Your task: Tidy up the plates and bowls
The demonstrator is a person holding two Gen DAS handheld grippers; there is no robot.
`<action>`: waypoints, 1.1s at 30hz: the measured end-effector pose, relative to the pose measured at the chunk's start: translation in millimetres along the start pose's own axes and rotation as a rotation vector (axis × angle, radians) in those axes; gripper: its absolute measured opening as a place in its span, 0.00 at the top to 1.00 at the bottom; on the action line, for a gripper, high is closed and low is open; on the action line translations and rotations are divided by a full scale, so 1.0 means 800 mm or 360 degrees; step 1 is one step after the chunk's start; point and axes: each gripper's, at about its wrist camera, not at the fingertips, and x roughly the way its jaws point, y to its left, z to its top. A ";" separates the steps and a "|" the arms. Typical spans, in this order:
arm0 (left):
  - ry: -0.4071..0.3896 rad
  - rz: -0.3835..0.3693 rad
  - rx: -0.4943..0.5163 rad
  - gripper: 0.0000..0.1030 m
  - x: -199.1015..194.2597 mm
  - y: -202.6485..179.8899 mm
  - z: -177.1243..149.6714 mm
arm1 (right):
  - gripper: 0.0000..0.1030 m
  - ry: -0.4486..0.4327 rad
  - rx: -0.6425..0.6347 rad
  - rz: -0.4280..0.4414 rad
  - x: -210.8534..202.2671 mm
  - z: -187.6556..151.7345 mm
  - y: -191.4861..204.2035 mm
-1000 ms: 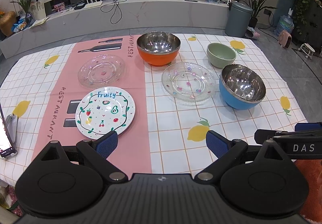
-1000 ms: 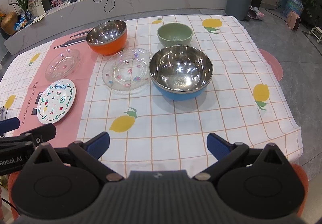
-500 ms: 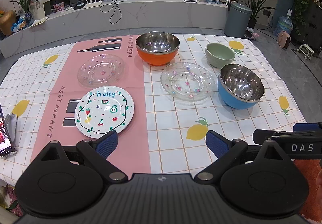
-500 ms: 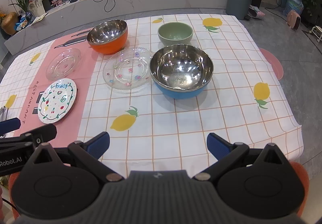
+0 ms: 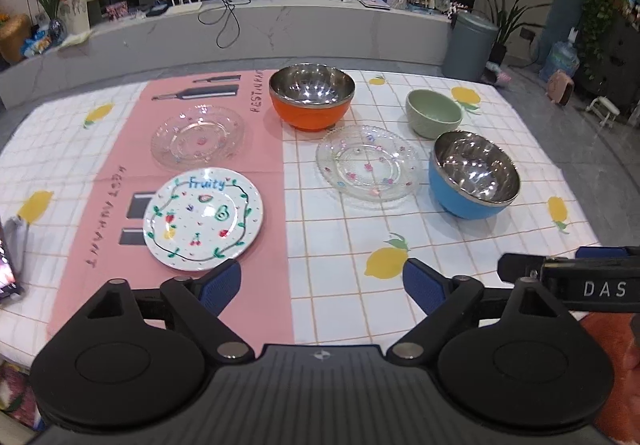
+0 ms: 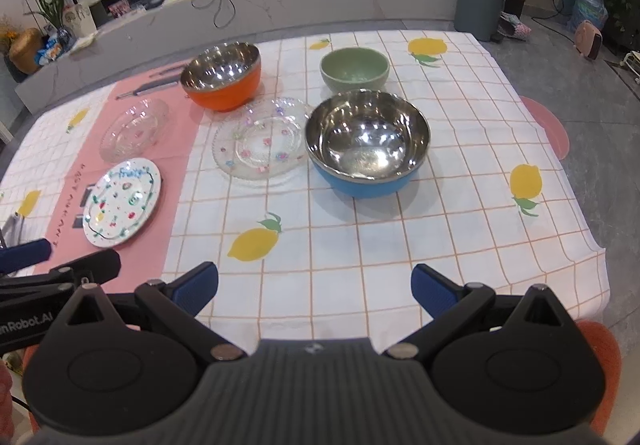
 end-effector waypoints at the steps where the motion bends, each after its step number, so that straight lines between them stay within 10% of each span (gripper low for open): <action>1: -0.0001 -0.0006 -0.0024 0.01 0.000 0.004 -0.001 | 0.03 -0.0027 0.0014 0.0018 -0.001 -0.001 0.000; 11: -0.0078 0.0025 -0.0056 0.24 0.008 0.063 0.006 | 0.04 -0.0291 -0.0154 0.0257 0.009 -0.002 0.017; 15: -0.0114 0.0093 -0.0004 0.31 0.020 0.091 0.017 | 0.29 -0.0289 -0.0269 0.0336 0.033 0.012 0.042; 23: 0.0006 0.0076 -0.0075 0.68 0.080 0.183 0.036 | 0.74 -0.0058 -0.0243 0.0579 0.115 0.053 0.098; 33: 0.0161 -0.0082 -0.0383 0.70 0.154 0.274 0.039 | 0.76 0.0207 -0.0031 0.0651 0.219 0.067 0.145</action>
